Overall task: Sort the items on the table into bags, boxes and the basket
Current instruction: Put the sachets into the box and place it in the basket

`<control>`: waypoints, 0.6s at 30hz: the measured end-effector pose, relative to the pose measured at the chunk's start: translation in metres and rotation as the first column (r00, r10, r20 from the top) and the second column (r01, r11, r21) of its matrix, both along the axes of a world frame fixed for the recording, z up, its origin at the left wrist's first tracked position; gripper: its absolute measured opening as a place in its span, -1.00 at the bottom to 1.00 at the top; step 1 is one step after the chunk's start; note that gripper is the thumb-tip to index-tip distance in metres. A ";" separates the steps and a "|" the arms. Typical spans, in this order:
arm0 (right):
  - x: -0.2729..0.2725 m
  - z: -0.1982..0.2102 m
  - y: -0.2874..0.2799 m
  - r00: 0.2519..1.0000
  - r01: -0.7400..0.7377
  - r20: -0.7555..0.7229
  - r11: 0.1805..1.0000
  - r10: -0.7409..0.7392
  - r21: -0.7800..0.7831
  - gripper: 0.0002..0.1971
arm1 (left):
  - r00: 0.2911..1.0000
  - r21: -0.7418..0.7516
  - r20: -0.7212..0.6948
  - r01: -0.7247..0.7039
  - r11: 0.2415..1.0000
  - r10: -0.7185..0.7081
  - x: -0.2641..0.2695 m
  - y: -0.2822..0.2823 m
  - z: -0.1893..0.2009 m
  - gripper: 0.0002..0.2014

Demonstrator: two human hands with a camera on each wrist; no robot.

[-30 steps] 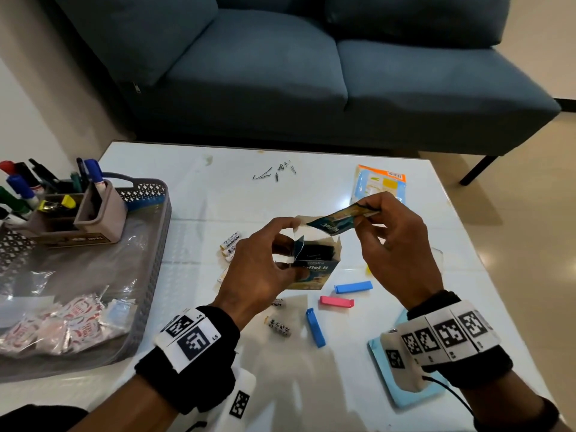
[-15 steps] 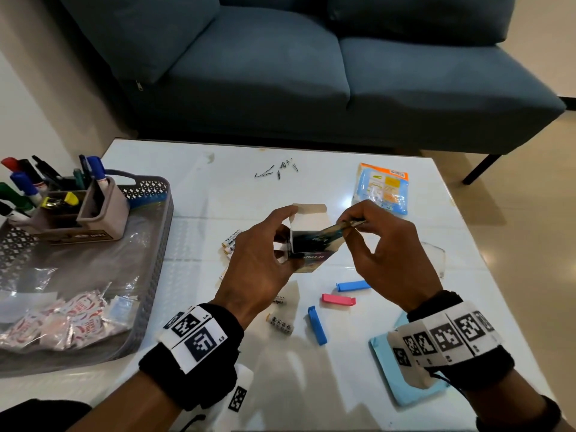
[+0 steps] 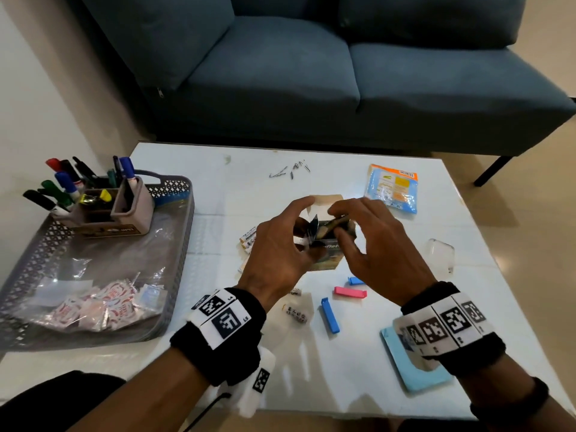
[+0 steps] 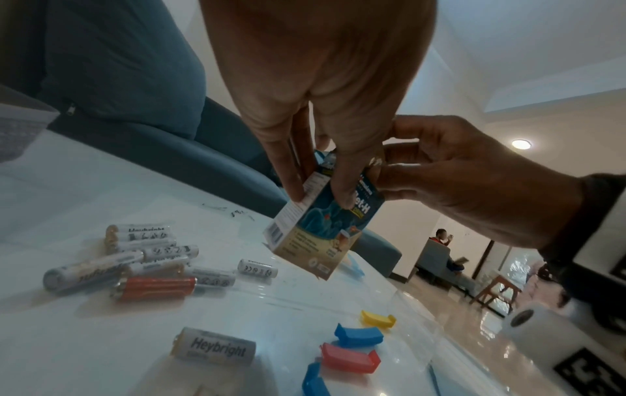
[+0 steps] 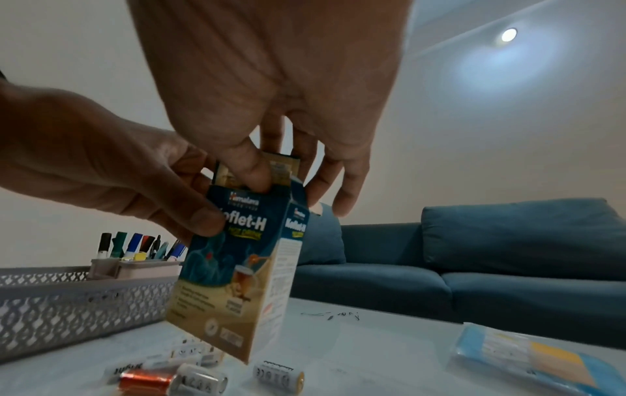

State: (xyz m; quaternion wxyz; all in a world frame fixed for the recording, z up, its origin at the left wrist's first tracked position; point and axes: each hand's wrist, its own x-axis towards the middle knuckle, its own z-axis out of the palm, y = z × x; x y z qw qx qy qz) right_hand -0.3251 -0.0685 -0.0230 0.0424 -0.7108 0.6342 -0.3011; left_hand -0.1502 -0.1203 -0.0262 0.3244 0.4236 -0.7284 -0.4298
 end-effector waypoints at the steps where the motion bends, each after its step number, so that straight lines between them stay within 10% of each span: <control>1: 0.000 0.001 -0.001 0.999 0.018 0.028 0.999 -0.017 -0.026 -0.75 | 1.000 0.020 -0.012 -0.009 1.000 0.010 0.002 0.000 0.002 -0.25; 6: -0.004 -0.001 -0.001 0.995 0.035 0.094 0.996 -0.027 -0.081 -0.83 | 1.000 0.047 -0.030 -0.004 0.999 0.006 0.013 -0.001 0.011 -0.40; 13: 0.006 -0.010 0.002 0.998 -0.066 -0.009 0.972 0.070 0.226 -0.52 | 0.998 0.048 -0.043 -0.032 0.998 0.034 0.024 -0.009 0.004 -0.56; 18: 0.010 -0.005 -0.006 0.982 -0.043 0.187 0.975 0.001 0.220 -0.52 | 0.998 0.004 -0.030 -0.059 0.998 0.059 0.021 -0.014 0.004 -0.66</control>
